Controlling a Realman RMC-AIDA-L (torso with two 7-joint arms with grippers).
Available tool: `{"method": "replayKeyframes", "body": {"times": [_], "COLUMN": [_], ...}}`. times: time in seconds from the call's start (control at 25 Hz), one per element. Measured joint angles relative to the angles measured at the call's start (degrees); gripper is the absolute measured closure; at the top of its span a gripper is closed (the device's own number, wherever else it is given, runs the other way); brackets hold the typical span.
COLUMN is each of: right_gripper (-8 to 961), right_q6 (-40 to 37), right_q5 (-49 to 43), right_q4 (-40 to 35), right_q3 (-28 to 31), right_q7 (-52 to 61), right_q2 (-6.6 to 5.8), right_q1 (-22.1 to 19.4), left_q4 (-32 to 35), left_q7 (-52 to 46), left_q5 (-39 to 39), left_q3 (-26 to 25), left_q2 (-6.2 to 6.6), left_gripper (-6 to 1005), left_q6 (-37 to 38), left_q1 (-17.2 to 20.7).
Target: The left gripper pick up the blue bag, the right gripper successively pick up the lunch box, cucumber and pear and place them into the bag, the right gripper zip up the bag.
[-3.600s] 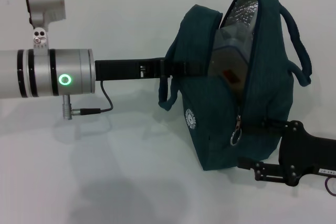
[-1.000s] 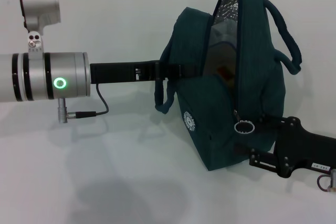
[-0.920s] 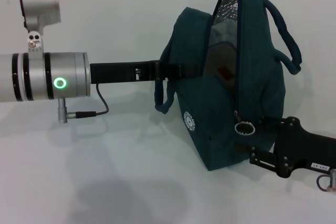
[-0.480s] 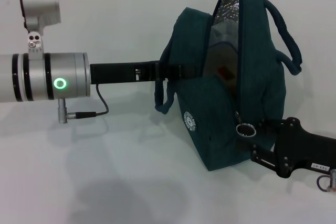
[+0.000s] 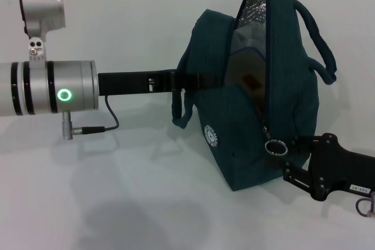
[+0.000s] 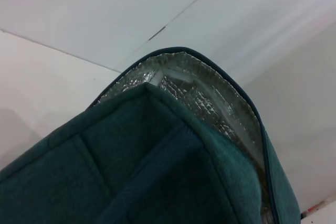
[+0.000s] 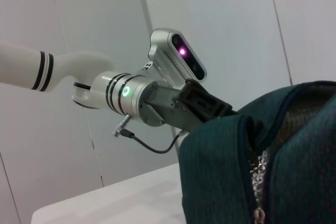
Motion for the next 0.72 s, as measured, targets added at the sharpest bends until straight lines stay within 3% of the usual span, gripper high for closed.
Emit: {"method": "replayKeyframes", "body": {"times": [0.72], "right_gripper": [708], "right_q6": [-1.6], "right_q5": [-0.22], "right_q4": [0.03], "right_q3": [2.07], "right_q7": [-0.18], "right_q2": [-0.09], "right_q1": [-1.0], "left_q4": [0.03], "left_q7": [0.0], "left_q5": [0.01], "left_q3": [0.07], "left_q2": [0.02], "left_gripper": [941], "left_q6": [0.11], "left_q1": [0.13]}}
